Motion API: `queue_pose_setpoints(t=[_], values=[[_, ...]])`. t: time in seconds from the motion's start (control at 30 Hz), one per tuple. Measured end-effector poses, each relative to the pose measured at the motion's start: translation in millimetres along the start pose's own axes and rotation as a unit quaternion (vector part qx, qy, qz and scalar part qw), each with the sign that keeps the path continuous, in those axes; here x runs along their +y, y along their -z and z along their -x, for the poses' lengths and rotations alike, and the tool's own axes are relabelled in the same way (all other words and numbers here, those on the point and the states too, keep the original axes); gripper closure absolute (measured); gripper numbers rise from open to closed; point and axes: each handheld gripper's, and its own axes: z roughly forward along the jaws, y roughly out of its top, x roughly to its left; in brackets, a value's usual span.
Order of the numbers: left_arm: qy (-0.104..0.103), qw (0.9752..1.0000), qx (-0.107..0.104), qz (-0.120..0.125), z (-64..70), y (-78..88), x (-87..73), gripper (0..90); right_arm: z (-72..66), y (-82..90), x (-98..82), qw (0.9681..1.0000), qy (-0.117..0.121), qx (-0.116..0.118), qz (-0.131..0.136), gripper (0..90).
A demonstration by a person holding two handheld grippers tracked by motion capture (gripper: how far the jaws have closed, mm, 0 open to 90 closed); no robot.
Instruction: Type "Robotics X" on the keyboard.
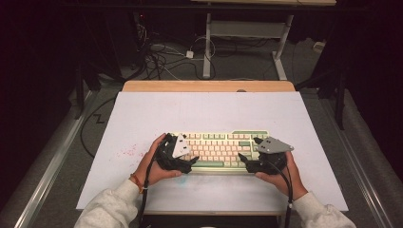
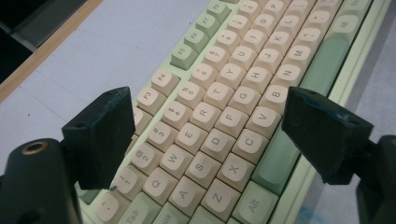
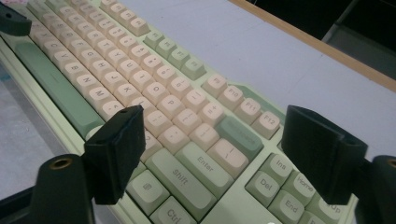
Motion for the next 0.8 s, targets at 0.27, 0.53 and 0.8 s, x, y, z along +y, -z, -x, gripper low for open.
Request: queue_pose_setpoints(t=[0.27, 0.53, 0.8], values=[[-0.003, 0.9999, 0.014, 0.008, 4.0, -4.5, 0.5, 14.6, -4.5, -2.3, 1.1, 1.0000, 0.010, 0.002, 0.000, 19.3], [-0.001, 0.9993, 0.035, 0.014, 0.5, -4.8, 0.3, 16.6, -5.9, -4.8, 5.8, 0.9996, 0.022, -0.016, 0.011, 18.6], [-0.015, 0.9988, 0.040, 0.022, -0.7, 1.7, 0.7, 18.9, -8.6, -3.4, 9.5, 0.9991, 0.032, -0.024, 0.017, 19.0]])
